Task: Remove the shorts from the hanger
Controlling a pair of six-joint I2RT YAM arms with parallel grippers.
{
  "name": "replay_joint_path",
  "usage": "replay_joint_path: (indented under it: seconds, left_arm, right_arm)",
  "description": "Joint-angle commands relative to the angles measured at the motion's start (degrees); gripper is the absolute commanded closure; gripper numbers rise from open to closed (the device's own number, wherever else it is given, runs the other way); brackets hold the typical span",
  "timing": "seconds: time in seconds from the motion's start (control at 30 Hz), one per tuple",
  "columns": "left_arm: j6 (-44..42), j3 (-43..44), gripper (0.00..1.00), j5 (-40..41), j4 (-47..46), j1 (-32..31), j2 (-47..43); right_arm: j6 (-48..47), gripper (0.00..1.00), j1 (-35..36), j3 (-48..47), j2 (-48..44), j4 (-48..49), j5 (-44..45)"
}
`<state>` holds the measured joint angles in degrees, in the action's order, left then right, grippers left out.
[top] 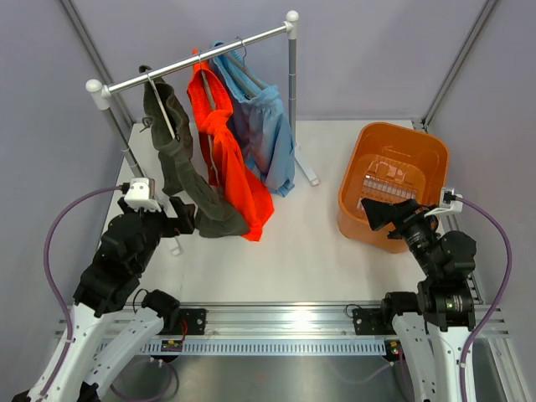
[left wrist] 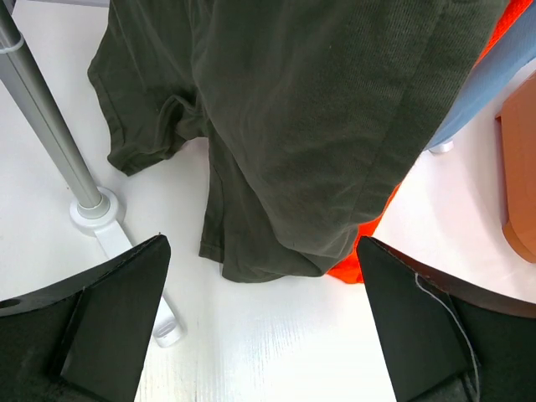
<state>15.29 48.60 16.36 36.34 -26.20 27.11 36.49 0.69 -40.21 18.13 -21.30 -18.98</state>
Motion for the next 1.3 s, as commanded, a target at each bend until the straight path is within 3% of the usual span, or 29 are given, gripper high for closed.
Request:
replay_joint_path:
  seconds: [0.0,0.13,0.43,0.57,0.7,0.9,1.03,1.27]
  left_arm:
    - [0.0,0.27,0.01,0.0,-2.59,-0.26,-0.22]
    - [-0.26,4.65,0.01,-4.23,-1.1,-0.26,-0.92]
    - [-0.61,24.76,0.01,2.18,2.77,-0.26,2.85]
    - [1.32,33.38,0.01,5.78,3.82,-0.26,9.52]
    - [3.86,43.4,0.05,10.35,7.69,-0.26,23.73]
    - [5.1,54.21,0.08,11.94,9.19,-0.26,35.8]
    - [5.28,58.45,0.14,15.1,10.07,-0.26,42.74]
    - [3.96,60.03,0.17,20.99,7.87,-0.35,46.97]
  right_arm:
    - [-0.37,0.0,-0.25,-0.22,-0.99,1.08,0.35]
    - [-1.68,0.01,-0.16,-1.97,-0.12,-1.28,0.96]
    - [-2.21,0.0,-0.25,-1.46,0.24,-2.08,1.23]
    - [-2.04,0.01,-0.25,-1.1,1.38,-1.55,0.7]
    - [-1.77,0.01,-0.25,-1.1,2.61,-0.68,-0.17]
    - [-2.12,0.01,-0.25,-2.68,4.98,-0.67,-1.23]
    - [-2.12,0.01,-0.25,-3.91,6.13,-1.38,-1.67]
    - [-3.53,0.01,-0.25,-4.88,6.39,-3.92,-2.81]
